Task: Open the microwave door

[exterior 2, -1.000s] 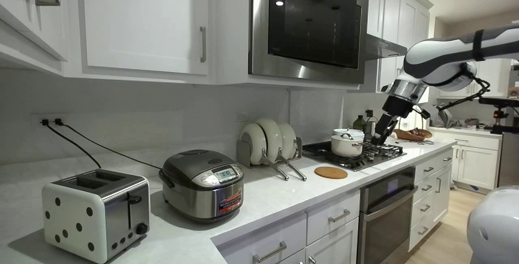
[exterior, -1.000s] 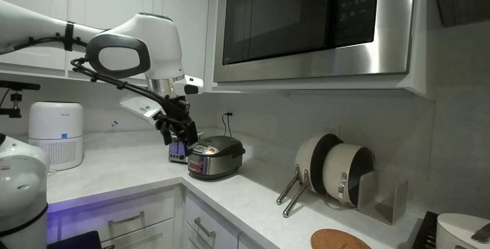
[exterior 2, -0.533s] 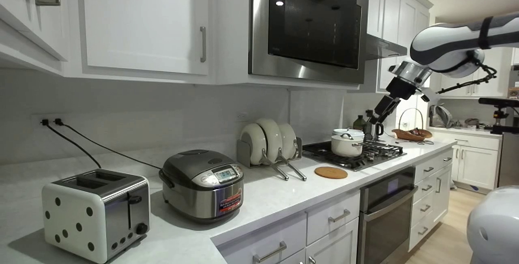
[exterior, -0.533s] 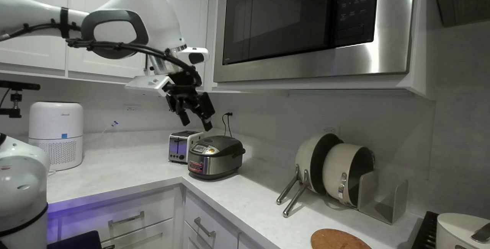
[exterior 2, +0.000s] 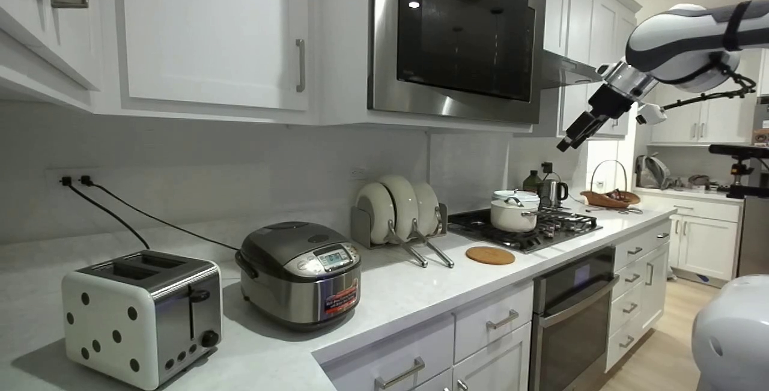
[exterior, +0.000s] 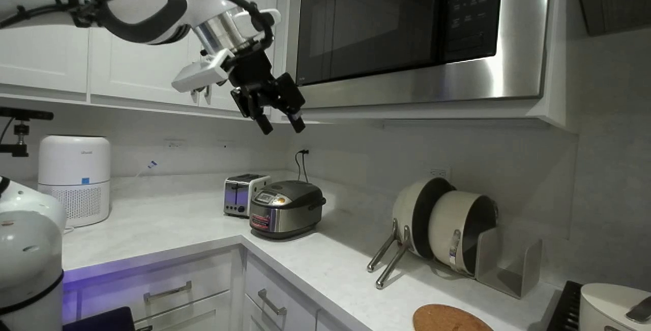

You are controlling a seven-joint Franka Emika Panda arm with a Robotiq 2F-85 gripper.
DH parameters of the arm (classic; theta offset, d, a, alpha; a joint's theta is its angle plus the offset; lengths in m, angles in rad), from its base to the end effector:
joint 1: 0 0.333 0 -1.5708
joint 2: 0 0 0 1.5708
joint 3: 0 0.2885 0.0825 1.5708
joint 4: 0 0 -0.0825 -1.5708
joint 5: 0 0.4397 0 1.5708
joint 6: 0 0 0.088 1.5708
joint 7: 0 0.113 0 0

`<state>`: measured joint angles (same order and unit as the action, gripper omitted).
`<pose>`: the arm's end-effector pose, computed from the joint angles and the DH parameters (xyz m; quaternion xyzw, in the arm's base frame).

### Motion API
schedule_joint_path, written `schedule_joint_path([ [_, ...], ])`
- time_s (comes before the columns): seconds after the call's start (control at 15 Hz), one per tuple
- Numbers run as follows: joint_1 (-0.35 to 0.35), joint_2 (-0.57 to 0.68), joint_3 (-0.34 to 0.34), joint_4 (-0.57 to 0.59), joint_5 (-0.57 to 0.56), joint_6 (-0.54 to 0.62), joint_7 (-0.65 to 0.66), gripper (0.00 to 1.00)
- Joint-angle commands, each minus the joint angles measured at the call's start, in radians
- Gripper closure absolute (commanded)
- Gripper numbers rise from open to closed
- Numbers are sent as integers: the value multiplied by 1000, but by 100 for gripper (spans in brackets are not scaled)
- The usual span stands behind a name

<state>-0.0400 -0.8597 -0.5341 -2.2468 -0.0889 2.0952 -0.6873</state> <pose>0.3299 -0.2961 0.6573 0.9375 0.0789 0.3370 0.0368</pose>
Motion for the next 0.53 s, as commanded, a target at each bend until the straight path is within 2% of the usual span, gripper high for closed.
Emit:
schedule_joint_path([
  [0.0, 9, 74, -39, 124, -6, 12, -63, 0],
  [0.27, 35, 140, -96, 249, 11, 39, -105, 0],
  [0.47, 74, 174, -133, 314, 40, 101, -129, 0],
])
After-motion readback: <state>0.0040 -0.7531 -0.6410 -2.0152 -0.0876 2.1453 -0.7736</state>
